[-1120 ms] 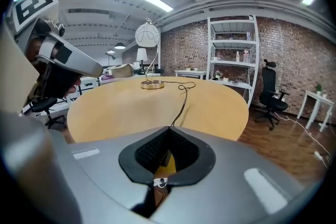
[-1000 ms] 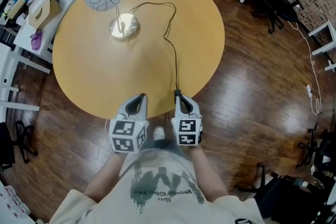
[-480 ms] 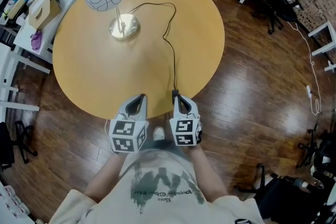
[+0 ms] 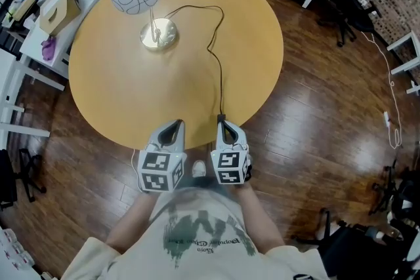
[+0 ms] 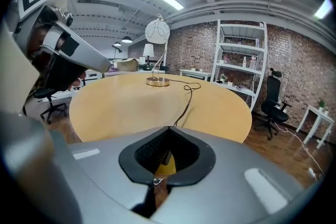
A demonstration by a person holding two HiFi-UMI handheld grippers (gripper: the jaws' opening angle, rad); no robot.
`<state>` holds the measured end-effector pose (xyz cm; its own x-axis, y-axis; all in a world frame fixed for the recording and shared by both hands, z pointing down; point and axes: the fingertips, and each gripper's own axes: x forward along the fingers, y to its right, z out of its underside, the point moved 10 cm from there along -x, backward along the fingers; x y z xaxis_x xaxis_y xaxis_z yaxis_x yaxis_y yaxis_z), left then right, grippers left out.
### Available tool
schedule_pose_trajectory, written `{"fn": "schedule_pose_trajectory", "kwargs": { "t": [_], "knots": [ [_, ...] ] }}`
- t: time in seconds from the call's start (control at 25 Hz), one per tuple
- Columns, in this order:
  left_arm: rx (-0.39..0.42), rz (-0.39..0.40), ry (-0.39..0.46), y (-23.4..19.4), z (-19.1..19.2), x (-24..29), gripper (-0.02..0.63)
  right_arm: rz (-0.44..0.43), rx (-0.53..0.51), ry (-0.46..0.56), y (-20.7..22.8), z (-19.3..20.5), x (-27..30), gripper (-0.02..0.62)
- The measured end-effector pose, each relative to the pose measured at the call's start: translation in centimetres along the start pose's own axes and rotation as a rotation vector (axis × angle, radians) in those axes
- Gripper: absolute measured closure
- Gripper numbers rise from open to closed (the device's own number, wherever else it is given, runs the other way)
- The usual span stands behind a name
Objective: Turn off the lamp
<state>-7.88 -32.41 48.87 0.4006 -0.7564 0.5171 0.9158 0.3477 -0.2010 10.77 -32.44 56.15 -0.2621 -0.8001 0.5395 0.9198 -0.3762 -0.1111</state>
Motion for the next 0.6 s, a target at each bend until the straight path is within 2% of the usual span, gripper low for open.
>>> {"fn": "schedule_pose_trajectory", "kwargs": {
  "t": [0.28, 0.6],
  "knots": [
    [0.004, 0.006, -0.004, 0.1, -0.11, 0.23, 0.611, 0.004, -0.032, -0.023, 0.0, 0.31, 0.47, 0.596],
    [-0.001, -0.001, -0.004, -0.15, -0.09, 0.0, 0.611, -0.002, 0.013, -0.016, 0.01, 0.87, 0.61, 0.597]
  ]
}}
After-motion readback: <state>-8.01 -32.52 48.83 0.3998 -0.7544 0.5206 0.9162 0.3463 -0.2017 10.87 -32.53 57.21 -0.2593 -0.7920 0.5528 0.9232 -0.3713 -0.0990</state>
